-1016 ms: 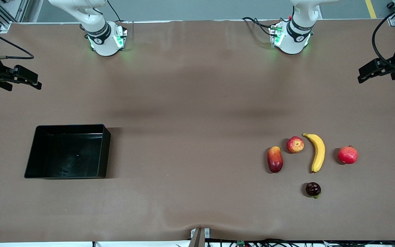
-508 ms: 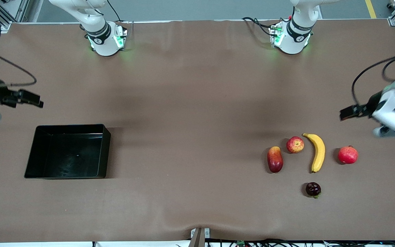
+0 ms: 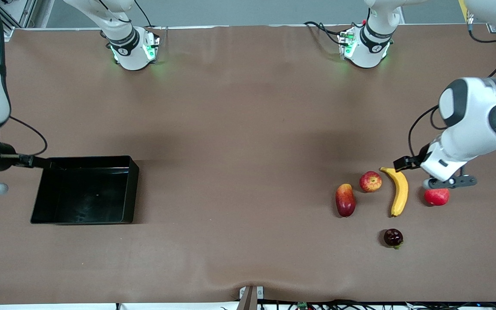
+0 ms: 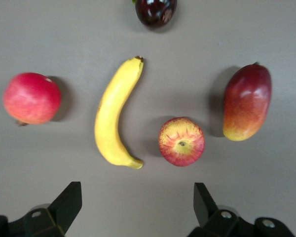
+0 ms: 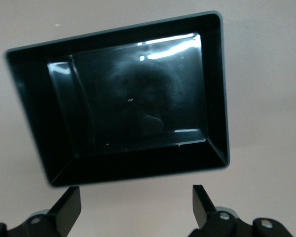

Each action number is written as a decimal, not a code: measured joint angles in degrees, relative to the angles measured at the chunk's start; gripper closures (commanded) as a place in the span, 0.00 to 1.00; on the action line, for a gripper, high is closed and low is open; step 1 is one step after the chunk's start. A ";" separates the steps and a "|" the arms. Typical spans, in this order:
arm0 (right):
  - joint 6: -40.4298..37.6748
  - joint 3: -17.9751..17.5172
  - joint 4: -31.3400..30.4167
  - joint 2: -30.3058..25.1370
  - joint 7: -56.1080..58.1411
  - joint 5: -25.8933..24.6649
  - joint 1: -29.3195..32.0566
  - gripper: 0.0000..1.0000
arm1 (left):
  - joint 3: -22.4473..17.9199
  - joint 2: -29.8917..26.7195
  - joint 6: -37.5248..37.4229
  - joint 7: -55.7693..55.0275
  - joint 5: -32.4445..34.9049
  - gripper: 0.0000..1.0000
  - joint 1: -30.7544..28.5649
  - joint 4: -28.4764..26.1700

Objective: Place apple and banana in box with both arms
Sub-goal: 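Grasp the box rim with the right gripper while the left grasps the apple, then slide the box toward the fruits with the right gripper while the left carries the apple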

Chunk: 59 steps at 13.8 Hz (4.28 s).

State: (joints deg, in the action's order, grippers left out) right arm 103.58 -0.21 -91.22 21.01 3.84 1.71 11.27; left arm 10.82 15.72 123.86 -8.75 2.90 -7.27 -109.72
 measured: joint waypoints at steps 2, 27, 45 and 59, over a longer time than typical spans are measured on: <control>3.47 0.03 0.03 3.11 2.17 -0.95 1.26 0.00 | 0.33 2.66 2.21 -0.37 0.00 0.00 0.10 -0.14; 24.73 0.18 -6.92 13.98 15.85 -2.26 8.37 1.00 | 2.29 15.68 13.11 -1.34 -0.02 1.00 1.21 0.55; 11.38 -2.23 -4.71 0.50 9.87 1.78 -8.80 1.00 | 10.89 -3.85 -16.16 -16.86 -0.06 1.00 1.79 6.91; 17.80 -2.29 -6.10 4.06 -19.47 2.58 -39.67 1.00 | 14.76 6.00 -13.55 -44.66 -0.06 1.00 13.66 15.16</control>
State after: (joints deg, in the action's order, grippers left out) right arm 121.38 -2.50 -97.32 25.07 -15.63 4.29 -28.41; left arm 25.59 21.71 110.32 -53.41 2.83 6.39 -94.56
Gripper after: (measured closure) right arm 0.965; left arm 0.256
